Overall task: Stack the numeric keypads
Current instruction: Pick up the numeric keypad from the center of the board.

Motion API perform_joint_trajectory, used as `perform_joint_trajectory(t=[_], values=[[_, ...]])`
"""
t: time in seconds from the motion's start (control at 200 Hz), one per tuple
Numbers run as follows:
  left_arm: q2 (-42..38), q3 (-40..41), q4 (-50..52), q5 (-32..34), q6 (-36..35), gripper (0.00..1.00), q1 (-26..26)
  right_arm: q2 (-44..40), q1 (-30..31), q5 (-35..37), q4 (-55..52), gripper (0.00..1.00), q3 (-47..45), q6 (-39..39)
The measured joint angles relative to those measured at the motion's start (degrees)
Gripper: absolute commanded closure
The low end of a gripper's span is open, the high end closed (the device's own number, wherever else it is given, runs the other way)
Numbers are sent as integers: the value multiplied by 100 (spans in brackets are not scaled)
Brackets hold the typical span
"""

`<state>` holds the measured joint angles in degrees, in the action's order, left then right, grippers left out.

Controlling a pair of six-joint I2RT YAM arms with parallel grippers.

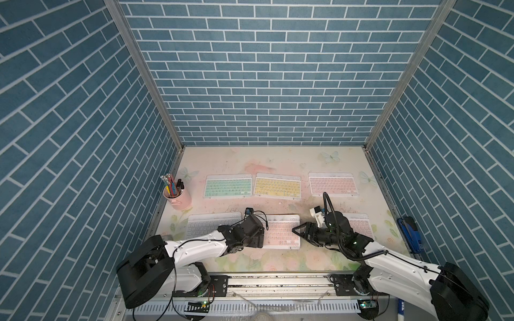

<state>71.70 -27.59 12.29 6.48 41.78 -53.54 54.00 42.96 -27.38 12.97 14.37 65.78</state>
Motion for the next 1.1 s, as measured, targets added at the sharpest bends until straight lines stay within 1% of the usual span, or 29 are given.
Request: perform_joint_trajectory(t=[0.22,0.515,0.685,0.78,0.87,0.951,1.016,1.101], values=[[-9,11,-15,-11,0,11,0,-122,0,-72,-24,32,0,-7],[-22,31,-46,-13,-24,11,0,404,0,-210,-107,35,2,-109],[-22,35,-46,4,-28,11,0,271,2,-247,-17,35,2,-79],[-24,28,-490,-485,0,11,-81,-26,103,-494,225,36,129,20],[-81,2,-859,-802,7,11,-118,-337,111,-542,398,36,273,46],[-122,-4,-1062,-973,4,11,-127,-485,114,-549,503,40,289,35],[-120,-4,-1126,-1069,4,11,-136,-470,114,-546,455,47,291,-17],[-122,-4,-1113,-1084,4,11,-146,-415,114,-544,262,54,293,-61]])
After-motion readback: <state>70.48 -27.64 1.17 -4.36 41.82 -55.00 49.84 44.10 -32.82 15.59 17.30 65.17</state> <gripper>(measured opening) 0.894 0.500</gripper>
